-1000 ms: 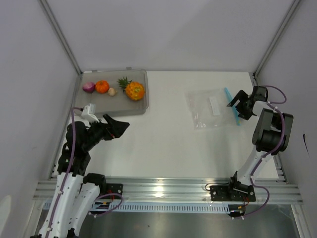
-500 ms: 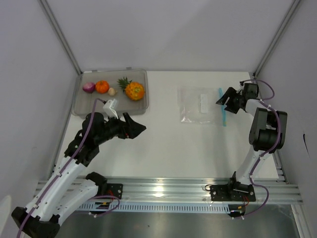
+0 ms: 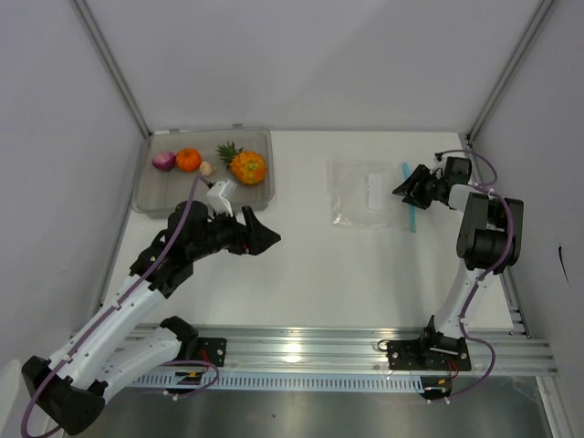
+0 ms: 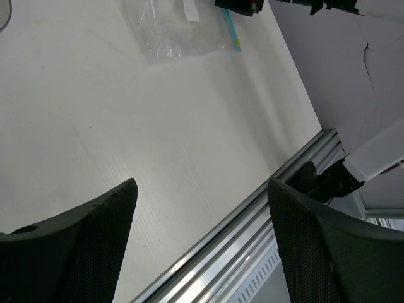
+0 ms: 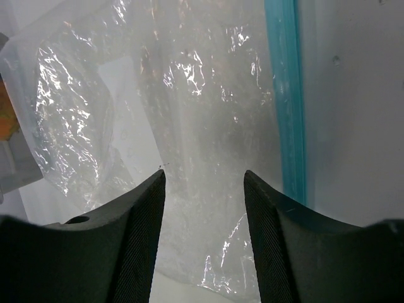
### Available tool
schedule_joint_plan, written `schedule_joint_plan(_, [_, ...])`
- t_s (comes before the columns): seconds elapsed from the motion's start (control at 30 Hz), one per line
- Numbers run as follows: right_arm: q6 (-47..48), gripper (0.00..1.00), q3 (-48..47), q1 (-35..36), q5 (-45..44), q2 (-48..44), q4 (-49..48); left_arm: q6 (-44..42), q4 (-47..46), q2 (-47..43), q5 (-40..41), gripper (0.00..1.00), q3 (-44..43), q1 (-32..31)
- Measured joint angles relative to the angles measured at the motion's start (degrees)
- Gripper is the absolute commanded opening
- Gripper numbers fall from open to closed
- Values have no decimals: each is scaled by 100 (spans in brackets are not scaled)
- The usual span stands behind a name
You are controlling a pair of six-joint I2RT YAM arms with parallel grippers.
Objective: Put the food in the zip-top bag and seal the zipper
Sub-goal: Pick up the zipper food storage bag at the center of the board.
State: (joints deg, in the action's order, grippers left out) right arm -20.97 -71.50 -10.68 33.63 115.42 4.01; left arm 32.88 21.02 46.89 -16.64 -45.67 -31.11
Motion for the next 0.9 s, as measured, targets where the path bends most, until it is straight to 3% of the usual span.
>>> schedule_joint_plan(0.43, [-107, 59, -352, -461, -216, -245, 61, -98, -37, 442, 15, 85, -313, -256])
schedule_joint_plan(0.9, [-122, 54, -964, -310, -129, 686, 175, -201, -26, 610, 17, 86, -544, -286])
